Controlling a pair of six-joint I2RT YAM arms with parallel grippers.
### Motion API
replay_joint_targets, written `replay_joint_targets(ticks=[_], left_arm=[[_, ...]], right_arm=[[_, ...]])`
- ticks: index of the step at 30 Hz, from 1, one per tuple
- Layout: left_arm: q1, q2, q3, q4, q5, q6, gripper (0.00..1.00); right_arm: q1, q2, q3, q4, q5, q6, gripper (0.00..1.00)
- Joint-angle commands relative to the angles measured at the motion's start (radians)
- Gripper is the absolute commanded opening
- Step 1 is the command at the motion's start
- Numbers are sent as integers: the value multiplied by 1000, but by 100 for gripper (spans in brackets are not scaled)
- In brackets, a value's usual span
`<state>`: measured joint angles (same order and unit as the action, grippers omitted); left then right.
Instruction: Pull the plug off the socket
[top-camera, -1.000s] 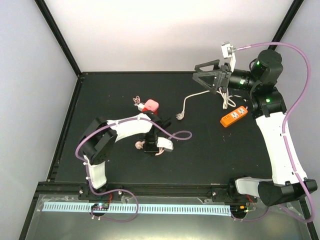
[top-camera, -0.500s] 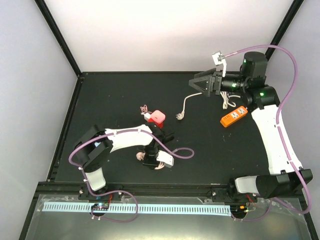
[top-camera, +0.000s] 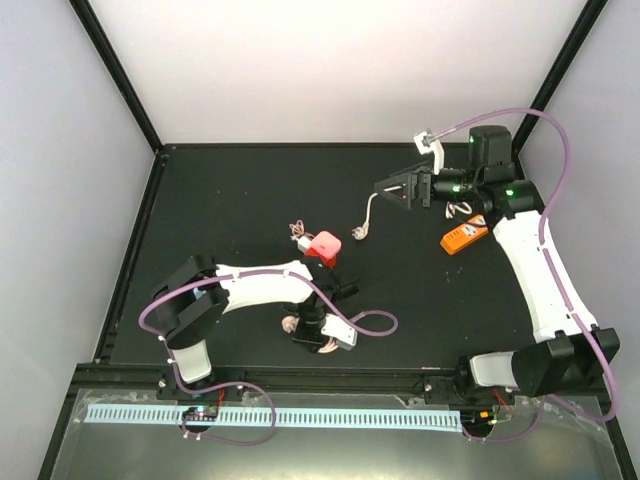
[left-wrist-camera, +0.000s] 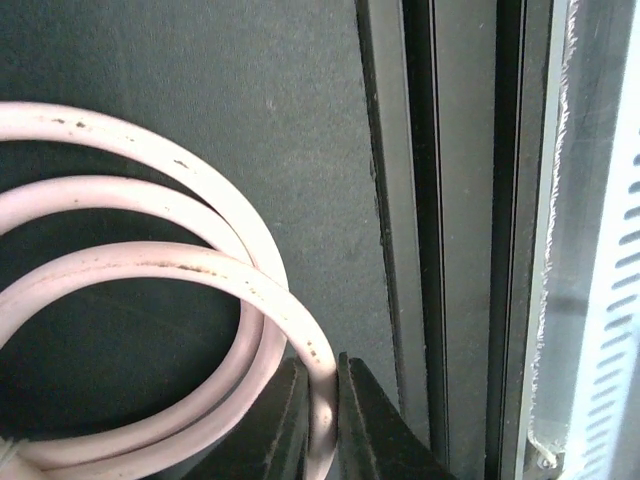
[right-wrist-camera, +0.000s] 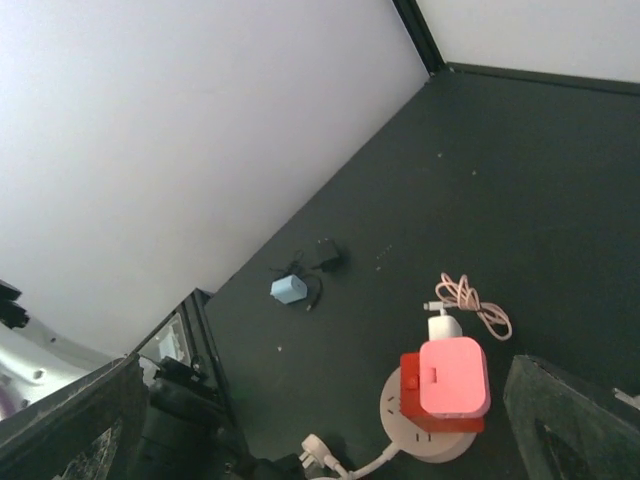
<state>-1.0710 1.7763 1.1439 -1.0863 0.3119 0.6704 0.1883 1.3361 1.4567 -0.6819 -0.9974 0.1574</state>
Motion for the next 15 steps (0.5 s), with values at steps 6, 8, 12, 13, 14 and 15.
replay_joint_targets(ticks=[6,8,12,13,14,15], left_arm=[[3,-52,59,64,26,-38,57],[36,-95,68,62,38,-45,69],[128,-175,124,24,94,-48,78],[152,-196,135,19,99,-47,79],[179,-215,139,21,101,-48,80],[208,-235,140,26,106,-48,81]], right_arm=[[-6,13,-110,32,85,-36,100],[-4,14,-144,52,83,-19,100],[-4,34,-204,95,70,11,99],[-4,44,-211,100,64,15,99],[-4,56,-217,106,57,17,99],[-3,67,-223,114,49,21,98]])
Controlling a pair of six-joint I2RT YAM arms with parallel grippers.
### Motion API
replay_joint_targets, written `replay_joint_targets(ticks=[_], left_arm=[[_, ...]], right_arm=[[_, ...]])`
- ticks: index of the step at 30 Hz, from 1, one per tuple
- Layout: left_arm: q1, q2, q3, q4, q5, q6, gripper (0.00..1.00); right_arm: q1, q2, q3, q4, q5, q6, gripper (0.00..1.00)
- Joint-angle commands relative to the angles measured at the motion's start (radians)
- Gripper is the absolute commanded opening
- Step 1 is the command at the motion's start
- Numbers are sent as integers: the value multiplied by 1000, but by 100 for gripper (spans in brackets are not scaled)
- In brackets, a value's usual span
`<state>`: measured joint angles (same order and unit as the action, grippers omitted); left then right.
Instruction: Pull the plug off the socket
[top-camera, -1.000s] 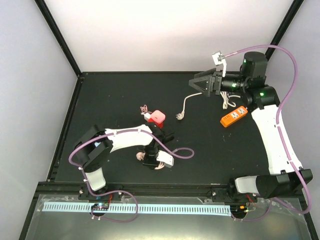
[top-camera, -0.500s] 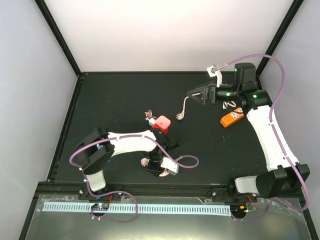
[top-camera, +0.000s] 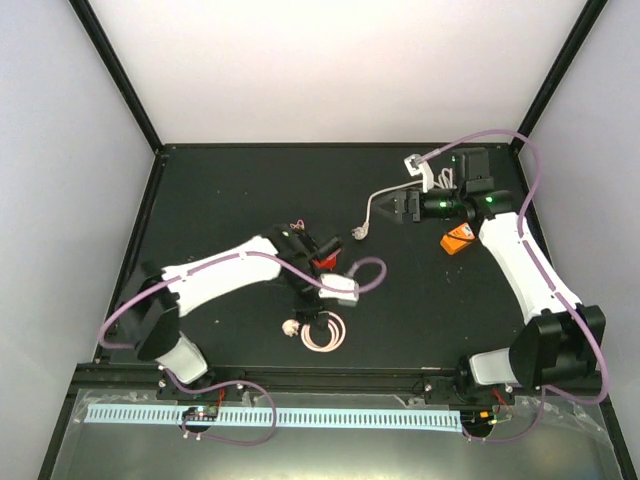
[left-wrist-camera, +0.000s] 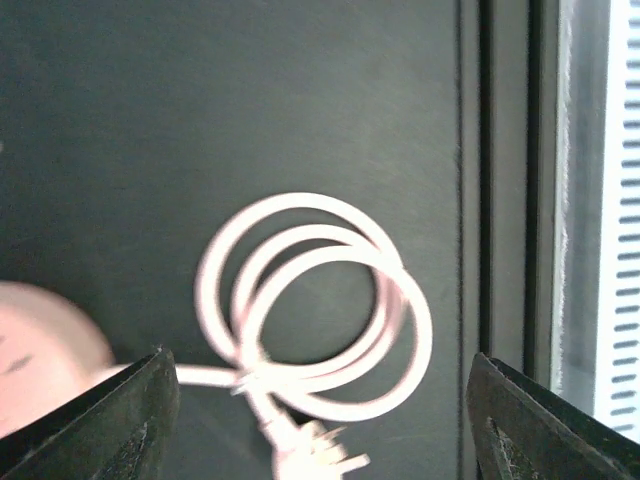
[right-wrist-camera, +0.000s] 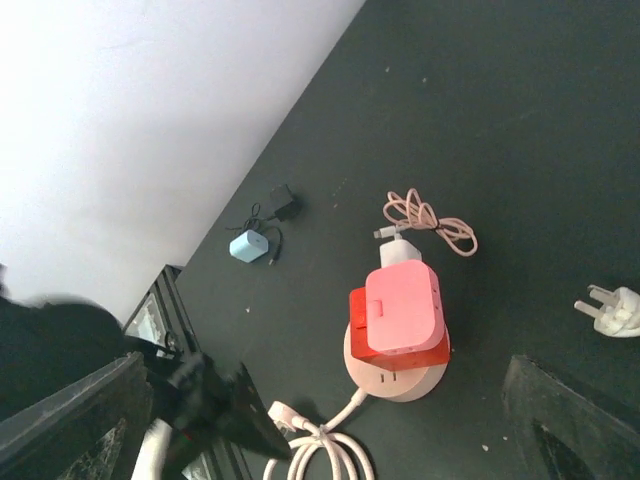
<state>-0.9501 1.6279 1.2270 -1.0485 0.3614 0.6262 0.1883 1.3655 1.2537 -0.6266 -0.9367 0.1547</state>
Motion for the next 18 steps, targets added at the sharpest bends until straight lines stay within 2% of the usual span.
replay_joint_targets(ticks=[1,5,9,18], left_arm=[[121,-107,55,0,61,-10,82],[309,-178,40,69,120,-52,81],[432,-225,-1,163,142,-92,78],[499,-222,-106,317,120,-105,62]], right_arm=[[-2,52,-25,66,-20,29,98],[24,124,-5,53,-29,0,95],[55,224,32,40,-25,-18,94],[123,425,104,40,-29,-35,90]])
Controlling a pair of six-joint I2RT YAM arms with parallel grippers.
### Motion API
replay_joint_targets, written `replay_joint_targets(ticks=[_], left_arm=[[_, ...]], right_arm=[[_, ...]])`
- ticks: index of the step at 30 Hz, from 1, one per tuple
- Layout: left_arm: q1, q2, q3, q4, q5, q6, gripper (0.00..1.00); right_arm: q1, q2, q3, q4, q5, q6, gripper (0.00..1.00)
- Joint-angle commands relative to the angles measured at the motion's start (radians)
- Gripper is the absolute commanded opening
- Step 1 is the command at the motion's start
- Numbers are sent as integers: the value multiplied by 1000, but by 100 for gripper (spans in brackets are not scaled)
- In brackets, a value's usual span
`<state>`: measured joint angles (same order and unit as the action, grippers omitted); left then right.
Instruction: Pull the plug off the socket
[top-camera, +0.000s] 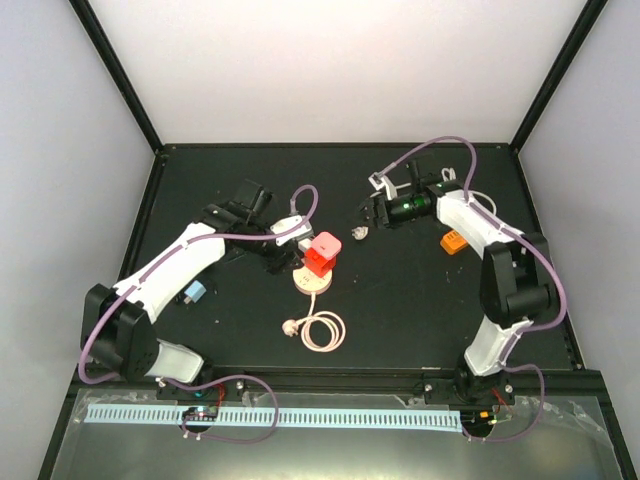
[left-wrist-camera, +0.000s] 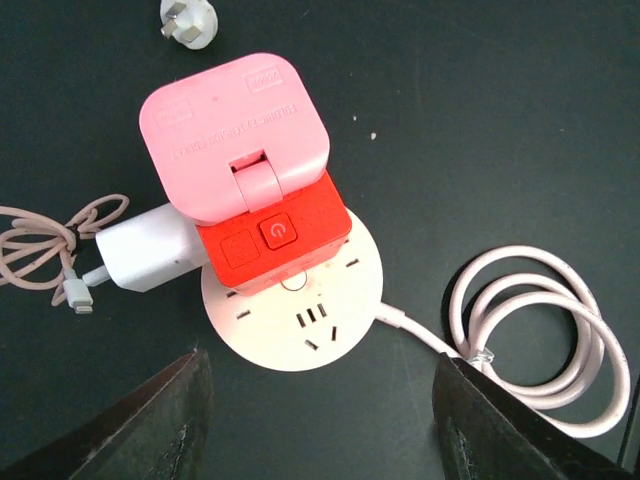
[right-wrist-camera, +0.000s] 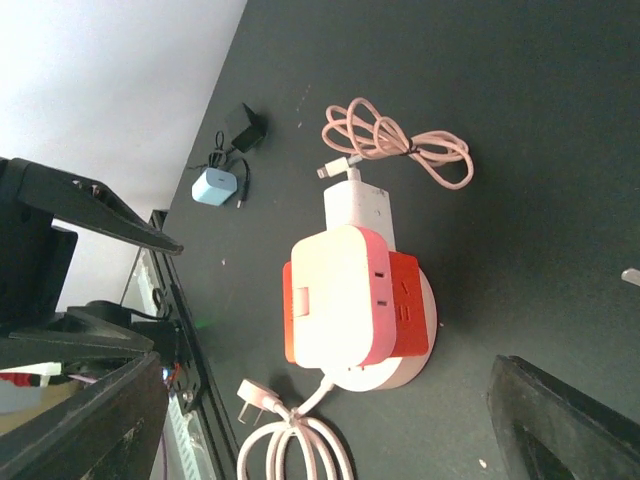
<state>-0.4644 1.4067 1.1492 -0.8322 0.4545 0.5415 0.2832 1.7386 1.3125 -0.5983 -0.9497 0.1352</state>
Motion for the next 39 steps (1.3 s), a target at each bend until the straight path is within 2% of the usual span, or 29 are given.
replay_joint_targets(ticks=[1,6,17,35,37,39], left_arm=[[15,-1,-38,116,25,-24,61],[15,5,-54,155,20,-38,59],[15,2,-58,167,5,-46,58],[24,3,-43,165,-26,-62,58],[30,14,-25,149,-17,-55,62],[39,32,3,117,3,-35,71]], right_arm=[[34,74,54,10,-25,-14,89],[78,159,92,-9,-89,-10,87],[128,277,146,-52,-118,-30,87],[140,160,104,-45,-202,-52,78],[147,157,104,-49,-209,-61,78],[154,154,103,-51,-215,-67,78]])
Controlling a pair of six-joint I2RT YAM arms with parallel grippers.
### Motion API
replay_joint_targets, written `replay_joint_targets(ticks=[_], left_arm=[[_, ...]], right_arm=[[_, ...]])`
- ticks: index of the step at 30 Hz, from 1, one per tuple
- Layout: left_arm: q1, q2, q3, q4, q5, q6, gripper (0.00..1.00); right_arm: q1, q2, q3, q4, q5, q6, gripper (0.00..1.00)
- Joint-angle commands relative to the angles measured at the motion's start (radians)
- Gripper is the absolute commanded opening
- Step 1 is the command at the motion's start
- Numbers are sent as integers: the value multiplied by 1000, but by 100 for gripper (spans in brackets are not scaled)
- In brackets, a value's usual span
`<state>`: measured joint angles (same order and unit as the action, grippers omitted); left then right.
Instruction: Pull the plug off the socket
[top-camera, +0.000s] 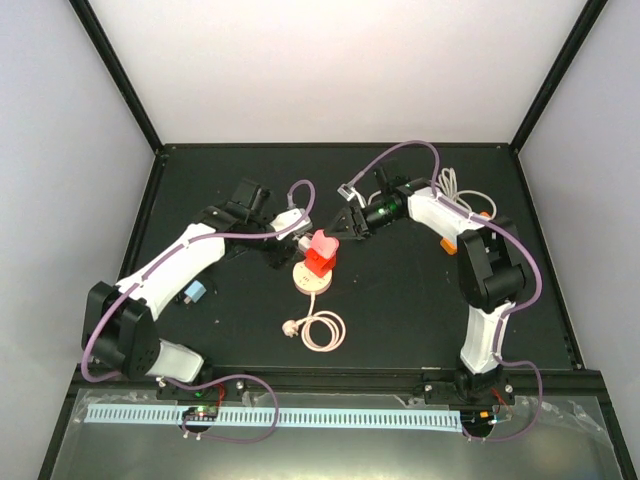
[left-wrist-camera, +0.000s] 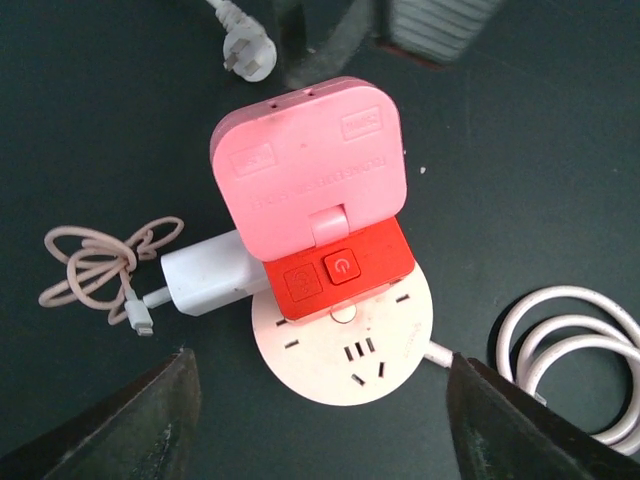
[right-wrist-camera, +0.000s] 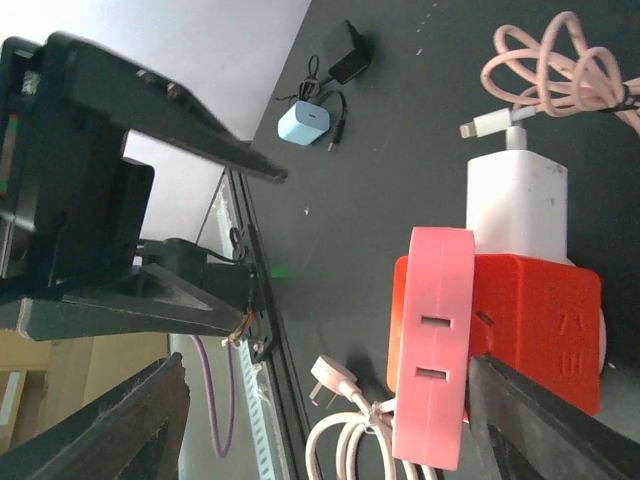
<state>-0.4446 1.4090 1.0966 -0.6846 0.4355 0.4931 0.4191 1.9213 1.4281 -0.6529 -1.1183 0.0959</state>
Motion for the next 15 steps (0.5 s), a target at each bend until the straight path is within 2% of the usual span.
replay_joint_targets(ticks=[1,6,11,15], left_arm=[[24,38,69,-46,44,29,76],[34,48,94,-43,92,132,97],[34,85,121,-24,115,253,99],[34,97,95,24,192,425,95]], right_arm=[[23,-28,-11,3,-52,-31,78],[43,-33,-8,-4,-71,-42,78],[47,-31,-8,-4,-64,-49,78],[47,-30,-6,-2,-41,-54,78]])
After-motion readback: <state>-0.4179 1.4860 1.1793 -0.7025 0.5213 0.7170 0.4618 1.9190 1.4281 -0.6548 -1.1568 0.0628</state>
